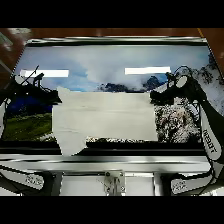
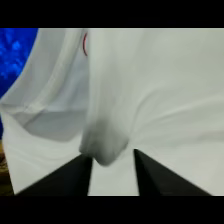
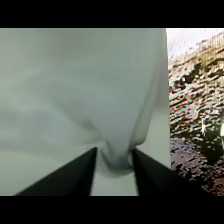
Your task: Fold the shirts.
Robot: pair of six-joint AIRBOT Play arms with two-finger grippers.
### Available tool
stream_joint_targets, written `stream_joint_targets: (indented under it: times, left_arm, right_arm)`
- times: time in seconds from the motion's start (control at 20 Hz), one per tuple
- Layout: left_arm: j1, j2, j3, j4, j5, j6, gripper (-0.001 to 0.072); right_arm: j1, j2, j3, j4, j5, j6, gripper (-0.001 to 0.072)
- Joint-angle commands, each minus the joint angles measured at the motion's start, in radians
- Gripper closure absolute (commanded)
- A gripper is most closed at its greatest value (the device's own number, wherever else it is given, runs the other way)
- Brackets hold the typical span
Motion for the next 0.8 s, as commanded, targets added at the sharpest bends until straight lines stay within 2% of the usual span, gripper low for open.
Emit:
stream_joint_targets:
  times: [0.0, 0.15, 0.25, 0.3, 0.35, 0.45, 0.5, 0.55, 0.6, 0.75]
  left_arm:
    - [0.026, 0.011, 0.044, 0.011, -0.152, -0.055, 0.0204]
    - [0.092, 0.067, 0.121, 0.086, -0.308, -0.051, 0.0201]
    - [0.154, 0.127, 0.111, 0.143, -0.413, -0.034, 0.0194]
    - [0.184, 0.15, 0.078, 0.148, -0.47, -0.013, 0.011]
    - [0.215, 0.177, 0.021, 0.146, -0.51, -0.013, 0.0029]
    - [0.261, 0.267, -0.183, 0.116, -0.476, -0.017, 0.0028]
    - [0.271, 0.311, -0.286, 0.109, -0.424, -0.009, 0.0028]
    - [0.278, 0.356, -0.391, 0.097, -0.367, 0.011, 0.0029]
    - [0.282, 0.388, -0.476, 0.07, -0.334, 0.068, 0.0028]
    - [0.294, 0.427, -0.65, -0.011, -0.239, 0.139, 0.0028]
  right_arm:
    - [-0.003, 0.026, 0.0, -0.012, 0.105, 0.017, 0.0082]
    - [-0.059, 0.094, 0.0, -0.079, 0.323, -0.009, 0.0085]
    - [-0.106, 0.141, -0.011, -0.259, 0.504, -0.003, 0.0087]
    - [-0.14, 0.174, -0.044, -0.325, 0.551, 0.006, 0.0125]
    - [-0.178, 0.214, -0.1, -0.33, 0.548, 0.013, 0.0215]
    - [-0.258, 0.308, -0.254, -0.231, 0.457, 0.024, 0.0215]
    - [-0.292, 0.353, -0.338, -0.161, 0.4, 0.018, 0.0185]
    - [-0.318, 0.389, -0.409, -0.1, 0.354, 0.006, 0.0098]
    - [-0.341, 0.421, -0.474, -0.037, 0.32, -0.023, 0.0037]
    - [-0.37, 0.452, -0.579, 0.021, 0.264, -0.076, 0.0037]
